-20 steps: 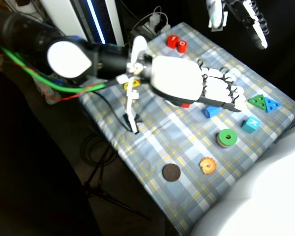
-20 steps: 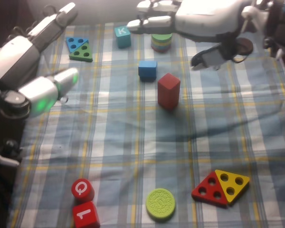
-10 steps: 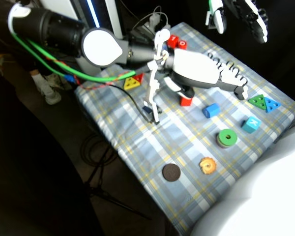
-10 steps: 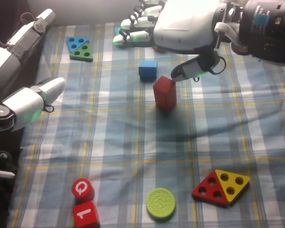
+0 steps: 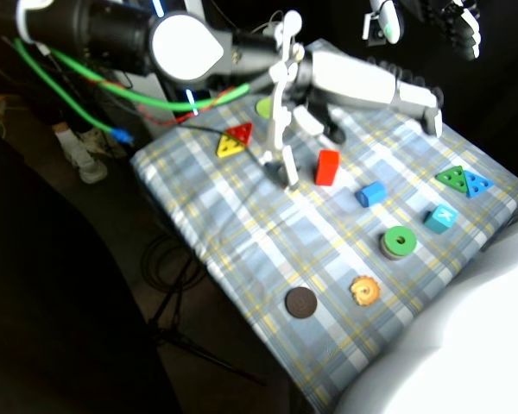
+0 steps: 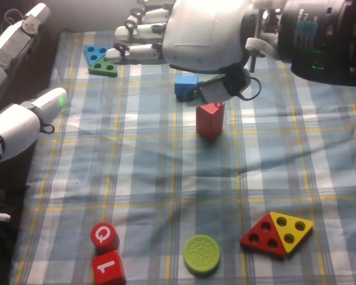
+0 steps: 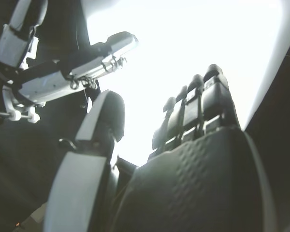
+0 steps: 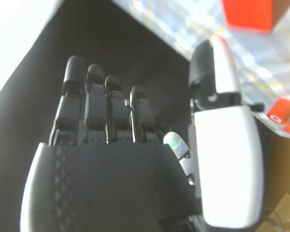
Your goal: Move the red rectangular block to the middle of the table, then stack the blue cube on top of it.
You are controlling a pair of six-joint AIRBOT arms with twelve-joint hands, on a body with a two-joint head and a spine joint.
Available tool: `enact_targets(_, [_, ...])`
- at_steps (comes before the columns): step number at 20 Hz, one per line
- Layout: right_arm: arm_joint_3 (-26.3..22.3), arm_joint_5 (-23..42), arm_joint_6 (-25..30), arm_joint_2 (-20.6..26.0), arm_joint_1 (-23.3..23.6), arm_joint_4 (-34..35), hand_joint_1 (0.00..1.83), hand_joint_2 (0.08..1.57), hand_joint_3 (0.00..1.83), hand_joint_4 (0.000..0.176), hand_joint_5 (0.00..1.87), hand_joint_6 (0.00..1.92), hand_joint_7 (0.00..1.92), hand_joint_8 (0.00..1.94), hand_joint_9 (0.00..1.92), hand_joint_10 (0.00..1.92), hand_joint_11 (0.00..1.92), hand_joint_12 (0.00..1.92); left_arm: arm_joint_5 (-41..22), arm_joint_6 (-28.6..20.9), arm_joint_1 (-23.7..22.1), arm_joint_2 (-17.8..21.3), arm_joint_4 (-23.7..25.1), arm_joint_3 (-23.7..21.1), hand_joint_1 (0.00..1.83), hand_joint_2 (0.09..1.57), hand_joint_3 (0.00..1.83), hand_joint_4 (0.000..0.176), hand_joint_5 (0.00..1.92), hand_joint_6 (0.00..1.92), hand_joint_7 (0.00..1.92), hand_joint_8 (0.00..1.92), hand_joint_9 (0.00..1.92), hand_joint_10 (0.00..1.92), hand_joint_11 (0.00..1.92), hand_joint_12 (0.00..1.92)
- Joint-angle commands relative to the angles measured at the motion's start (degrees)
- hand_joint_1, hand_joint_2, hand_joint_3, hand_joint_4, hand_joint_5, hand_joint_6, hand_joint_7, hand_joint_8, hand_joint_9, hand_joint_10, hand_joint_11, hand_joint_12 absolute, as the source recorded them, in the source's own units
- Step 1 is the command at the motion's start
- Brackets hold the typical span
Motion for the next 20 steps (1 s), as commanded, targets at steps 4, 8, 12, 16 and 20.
enact_targets(4, [-1.4, 3.6, -1.6, 0.0, 1.1, 0.3, 0.87, 1.09, 0.0, 0.068, 0.06, 0.02, 0.1, 0.01, 0.19, 0.04, 0.0, 0.77, -7.4, -0.3, -0.3, 0.3, 1.2, -0.3, 1.06, 1.44, 0.0, 0.0, 0.0, 0.0, 0.0, 0.0, 0.0, 0.0, 0.0, 0.0])
enact_targets(8, [-0.8, 3.7, -1.6, 1.4, 2.4, 4.1, 0.96, 1.08, 0.0, 0.074, 0.08, 0.01, 0.09, 0.0, 0.1, 0.0, 0.0, 0.41, -7.5, -0.5, -0.1, 0.3, 0.8, -0.3, 1.03, 1.44, 0.0, 0.032, 0.0, 0.0, 0.0, 0.0, 0.0, 0.0, 0.0, 0.0])
enact_targets(12, [3.1, 5.3, 2.0, 1.5, 2.8, 10.9, 0.84, 1.18, 0.01, 0.089, 0.02, 0.01, 0.05, 0.02, 0.06, 0.03, 0.0, 0.41, -6.3, -0.9, -0.2, 0.0, 0.5, 0.3, 0.93, 1.45, 0.0, 0.042, 0.0, 0.0, 0.0, 0.0, 0.0, 0.0, 0.0, 0.0])
enact_targets(16, [8.2, 8.2, 16.2, 0.8, 2.8, 8.6, 1.03, 1.2, 0.0, 0.0, 0.02, 0.0, 0.03, 0.0, 0.04, 0.01, 0.0, 0.2, -5.4, -2.2, -0.2, -0.1, 0.5, 0.8, 0.86, 1.46, 0.01, 0.069, 0.0, 0.0, 0.0, 0.0, 0.0, 0.0, 0.0, 0.0])
enact_targets(20, [13.6, 8.8, 26.0, -2.4, 2.2, 6.3, 1.09, 1.22, 0.0, 0.0, 0.26, 0.03, 0.18, 0.01, 0.16, 0.05, 0.0, 0.82, -5.1, -3.1, -0.2, -0.4, 0.8, 1.3, 0.83, 1.47, 0.01, 0.076, 0.0, 0.0, 0.0, 0.0, 0.0, 0.0, 0.0, 0.0])
